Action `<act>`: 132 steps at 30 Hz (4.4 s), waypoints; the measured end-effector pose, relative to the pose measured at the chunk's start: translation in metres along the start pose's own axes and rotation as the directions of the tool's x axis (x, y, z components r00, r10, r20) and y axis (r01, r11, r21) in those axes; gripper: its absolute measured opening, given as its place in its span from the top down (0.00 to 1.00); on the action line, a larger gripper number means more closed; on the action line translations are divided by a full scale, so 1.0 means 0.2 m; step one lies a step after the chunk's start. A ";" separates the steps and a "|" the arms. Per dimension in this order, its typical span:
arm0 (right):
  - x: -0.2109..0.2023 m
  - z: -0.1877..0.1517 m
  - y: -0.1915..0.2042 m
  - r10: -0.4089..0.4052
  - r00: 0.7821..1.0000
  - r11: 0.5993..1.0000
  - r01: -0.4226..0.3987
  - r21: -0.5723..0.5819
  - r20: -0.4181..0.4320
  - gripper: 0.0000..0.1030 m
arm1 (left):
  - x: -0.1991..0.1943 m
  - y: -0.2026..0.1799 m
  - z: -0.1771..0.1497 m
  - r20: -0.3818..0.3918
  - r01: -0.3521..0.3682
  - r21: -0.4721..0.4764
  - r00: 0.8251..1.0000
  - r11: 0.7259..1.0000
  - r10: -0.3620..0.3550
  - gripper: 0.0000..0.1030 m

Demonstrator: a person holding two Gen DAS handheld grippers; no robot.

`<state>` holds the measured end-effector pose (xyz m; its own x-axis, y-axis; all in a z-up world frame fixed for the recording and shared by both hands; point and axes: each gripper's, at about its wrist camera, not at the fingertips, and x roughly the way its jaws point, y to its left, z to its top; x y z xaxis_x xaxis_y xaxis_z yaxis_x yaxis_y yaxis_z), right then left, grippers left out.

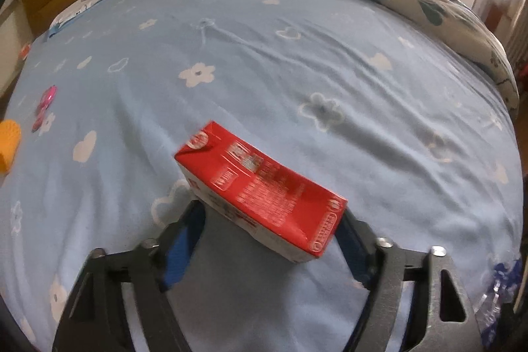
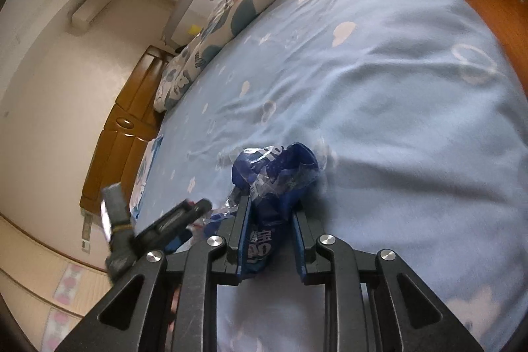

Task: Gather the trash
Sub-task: 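Grasp the red milk box with the left tool while the right tool grasps the blue bag, then carry the red milk box and blue bag over the bin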

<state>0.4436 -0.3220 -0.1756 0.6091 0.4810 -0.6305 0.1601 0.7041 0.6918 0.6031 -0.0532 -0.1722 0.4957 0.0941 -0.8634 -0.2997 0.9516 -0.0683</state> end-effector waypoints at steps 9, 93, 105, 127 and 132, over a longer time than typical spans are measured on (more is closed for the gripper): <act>-0.10 -0.07 0.06 -0.009 1.000 0.999 0.008 -0.046 -0.006 0.78 | -0.19 0.11 -0.23 -0.007 0.158 0.094 0.987 0.983 -0.158 0.69; -1.17 -1.00 0.21 -0.056 0.979 0.927 0.123 -0.355 0.194 0.78 | -1.51 0.31 -1.50 0.033 0.369 0.482 0.899 0.795 -0.437 0.69; -1.27 -0.97 0.14 -0.087 0.969 0.933 0.160 -0.322 0.229 0.78 | -1.51 0.19 -1.49 -0.011 0.404 0.558 0.877 0.725 -0.480 0.69; -1.49 -0.91 0.00 -0.161 0.939 0.934 0.245 -0.261 0.305 0.78 | -1.46 -0.07 -1.46 -0.080 0.454 0.637 0.843 0.623 -0.533 0.69; -1.54 -0.90 -0.04 -0.171 0.933 0.936 0.255 -0.243 0.317 0.78 | -1.45 -0.13 -1.46 -0.092 0.459 0.650 0.838 0.606 -0.537 0.69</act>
<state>0.1160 -0.3819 -0.0503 0.7872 0.1623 -0.5950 0.1159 0.9087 0.4011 0.2296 -0.1896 -0.0660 0.5020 -0.4592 -0.7329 0.5758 0.8098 -0.1129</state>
